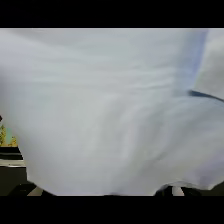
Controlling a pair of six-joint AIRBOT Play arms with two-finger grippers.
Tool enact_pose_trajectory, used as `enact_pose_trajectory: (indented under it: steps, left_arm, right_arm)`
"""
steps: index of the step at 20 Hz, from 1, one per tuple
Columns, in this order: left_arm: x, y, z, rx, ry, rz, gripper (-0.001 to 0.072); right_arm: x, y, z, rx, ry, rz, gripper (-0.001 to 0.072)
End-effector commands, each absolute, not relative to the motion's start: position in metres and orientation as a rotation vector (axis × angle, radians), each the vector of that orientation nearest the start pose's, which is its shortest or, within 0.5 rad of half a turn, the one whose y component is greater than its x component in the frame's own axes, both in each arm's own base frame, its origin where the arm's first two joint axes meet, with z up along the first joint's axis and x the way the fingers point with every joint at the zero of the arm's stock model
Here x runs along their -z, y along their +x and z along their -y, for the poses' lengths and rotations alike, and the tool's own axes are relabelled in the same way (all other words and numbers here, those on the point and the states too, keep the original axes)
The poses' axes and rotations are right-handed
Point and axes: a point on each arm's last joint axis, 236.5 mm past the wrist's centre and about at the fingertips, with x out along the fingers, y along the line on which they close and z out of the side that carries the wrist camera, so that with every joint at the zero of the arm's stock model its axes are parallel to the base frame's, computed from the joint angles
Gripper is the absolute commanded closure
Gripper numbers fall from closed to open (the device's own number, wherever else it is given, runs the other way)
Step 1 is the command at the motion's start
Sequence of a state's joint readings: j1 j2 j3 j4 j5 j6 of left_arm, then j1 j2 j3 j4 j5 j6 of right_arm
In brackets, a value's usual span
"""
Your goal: Fold the shirts.
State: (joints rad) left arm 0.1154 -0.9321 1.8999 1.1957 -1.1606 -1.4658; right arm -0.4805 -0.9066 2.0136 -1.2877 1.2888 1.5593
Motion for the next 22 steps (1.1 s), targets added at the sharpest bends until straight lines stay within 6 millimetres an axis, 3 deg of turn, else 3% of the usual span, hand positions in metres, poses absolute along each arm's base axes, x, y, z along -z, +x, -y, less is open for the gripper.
enact_pose_trajectory:
  steps: [1,3,5,7,9,10,12,14,15,16,18,20,22]
  left_arm:
    - [-0.303,0.411,0.035,0.218,-0.163,-0.595,0.0673]
    - [-0.193,0.446,0.035,0.223,-0.183,-0.815,0.0672]
    - [-0.09,0.473,0.035,0.207,-0.222,-0.988,0.0672]
    - [-0.019,0.488,0.031,0.191,-0.254,-1.12,0.0672]
    - [0.029,0.499,0.028,0.183,-0.273,-1.204,0.0672]
    - [0.041,0.505,0.028,0.182,-0.277,-1.221,0.0672]
    - [0.05,0.517,0.026,0.18,-0.277,-1.219,0.0672]
    - [0.041,0.525,0.024,0.178,-0.273,-1.19,0.0672]
    - [0.035,0.522,0.024,0.185,-0.271,-1.199,0.0672]
    - [0.032,0.511,0.027,0.208,-0.26,-1.236,0.0672]
    - [0.036,0.477,0.031,0.284,-0.204,-1.362,0.0672]
    - [0.049,0.454,0.032,0.298,-0.205,-1.459,0.0672]
    - [0.062,0.436,0.033,0.305,-0.221,-1.531,0.0672]
  right_arm:
    - [-0.31,0.353,0.097,0.146,0.31,-0.745,0.0671]
    - [-0.199,0.391,0.096,0.116,0.34,-1.041,0.0671]
    - [-0.097,0.438,0.077,0.09,0.337,-1.189,0.0671]
    - [-0.032,0.492,0.053,0.094,0.407,-1.177,0.0671]
    - [0.004,0.526,0.033,0.062,0.458,-1.139,0.067]
    - [0.01,0.539,0.03,0.056,0.488,-1.102,0.067]
    - [0.003,0.556,0.036,0.065,0.51,-1.021,0.067]
    - [-0.01,0.554,0.052,0.069,0.463,-1.012,0.067]
    - [-0.013,0.543,0.058,0.06,0.44,-1.048,0.067]
    - [-0.013,0.527,0.062,0.051,0.421,-1.108,0.067]
    - [0.004,0.468,0.064,0.053,0.414,-1.354,0.0669]
    - [0.026,0.412,0.052,0.054,0.445,-1.595,0.067]
    - [0.047,0.379,0.039,0.033,0.451,-1.727,0.067]
